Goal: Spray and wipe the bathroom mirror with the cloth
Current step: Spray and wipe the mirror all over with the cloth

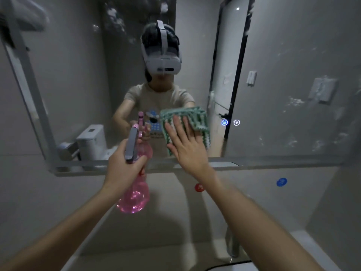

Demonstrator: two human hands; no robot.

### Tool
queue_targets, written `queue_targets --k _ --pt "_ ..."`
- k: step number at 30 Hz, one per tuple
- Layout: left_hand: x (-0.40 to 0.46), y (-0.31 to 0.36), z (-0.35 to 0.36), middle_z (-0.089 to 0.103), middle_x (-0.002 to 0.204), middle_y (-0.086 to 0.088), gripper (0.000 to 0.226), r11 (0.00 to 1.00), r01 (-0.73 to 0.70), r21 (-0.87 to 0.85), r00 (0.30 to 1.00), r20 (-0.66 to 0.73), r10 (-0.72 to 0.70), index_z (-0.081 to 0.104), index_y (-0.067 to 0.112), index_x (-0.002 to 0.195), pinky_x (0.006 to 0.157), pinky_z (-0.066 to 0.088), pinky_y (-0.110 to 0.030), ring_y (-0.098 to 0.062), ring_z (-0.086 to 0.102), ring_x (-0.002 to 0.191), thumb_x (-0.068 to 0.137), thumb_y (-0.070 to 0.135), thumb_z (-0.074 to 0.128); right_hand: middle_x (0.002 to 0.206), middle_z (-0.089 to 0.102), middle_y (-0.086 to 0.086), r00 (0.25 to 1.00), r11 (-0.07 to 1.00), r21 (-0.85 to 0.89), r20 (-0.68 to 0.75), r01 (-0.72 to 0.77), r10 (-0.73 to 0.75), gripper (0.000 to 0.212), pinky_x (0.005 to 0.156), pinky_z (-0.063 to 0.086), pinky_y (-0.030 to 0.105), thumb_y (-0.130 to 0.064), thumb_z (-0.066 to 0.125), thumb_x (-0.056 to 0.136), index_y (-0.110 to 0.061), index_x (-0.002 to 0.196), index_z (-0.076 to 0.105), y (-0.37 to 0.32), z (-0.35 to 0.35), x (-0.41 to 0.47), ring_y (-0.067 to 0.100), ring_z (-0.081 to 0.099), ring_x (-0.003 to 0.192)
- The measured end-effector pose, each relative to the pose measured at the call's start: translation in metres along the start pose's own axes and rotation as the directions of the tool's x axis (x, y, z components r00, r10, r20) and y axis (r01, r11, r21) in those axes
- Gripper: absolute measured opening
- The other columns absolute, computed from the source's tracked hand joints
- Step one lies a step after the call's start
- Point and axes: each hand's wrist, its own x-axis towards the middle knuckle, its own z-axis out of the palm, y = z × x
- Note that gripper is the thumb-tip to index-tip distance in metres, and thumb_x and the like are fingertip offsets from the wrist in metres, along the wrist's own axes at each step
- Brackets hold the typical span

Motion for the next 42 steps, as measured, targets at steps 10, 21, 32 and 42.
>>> queue_targets --k 10,21,32,42 --pt "-0.015 -0.021 -0.033 0.058 0.066 -0.011 0.022 0.994 0.038 0.107 0.996 -0.086 -0.029 0.054 0.014 0.091 0.052 0.040 -0.022 -0.019 0.055 0.059 0.081 -0.001 0.066 0.155 0.025 -0.006 0.975 0.971 0.165 0.113 0.173 -0.193 0.052 0.093 0.036 0.025 -0.041 0.034 0.096 -0.028 0.147 0.036 -0.052 0.019 -0.052 0.012 0.048 0.123" --pt "0.023 0.018 -0.015 0.060 0.069 -0.020 0.031 0.998 -0.038 0.048 0.996 -0.080 0.041 0.048 0.025 0.075 0.062 0.051 -0.045 -0.039 0.059 0.064 0.077 -0.001 0.064 0.155 0.030 0.002 0.988 0.989 0.028 -0.049 0.147 -0.145 0.051 0.103 0.037 0.038 -0.045 0.033 0.102 -0.026 0.149 0.032 0.049 -0.037 0.076 0.022 0.035 0.139" --pt "0.000 -0.004 -0.003 0.055 0.058 -0.014 0.028 0.999 0.049 0.020 0.997 -0.064 -0.048 0.048 0.019 0.079 0.044 0.045 -0.021 -0.006 0.052 0.038 0.079 -0.006 0.061 0.155 0.025 0.002 0.997 0.995 0.089 -0.041 -0.055 0.059 0.054 0.098 0.032 0.033 -0.043 0.037 0.099 -0.022 0.148 0.028 -0.023 0.008 -0.016 0.025 0.027 0.138" --pt "0.036 0.048 0.007 0.056 0.069 0.001 0.027 0.995 -0.090 0.037 0.994 -0.062 0.092 0.052 0.024 0.081 0.058 0.042 -0.028 -0.014 0.054 0.064 0.080 0.001 0.064 0.153 0.034 0.001 0.998 1.000 0.011 -0.062 0.023 -0.023 0.052 0.087 0.039 0.031 -0.048 0.036 0.099 -0.026 0.146 0.037 0.059 -0.034 0.055 0.020 0.046 0.127"
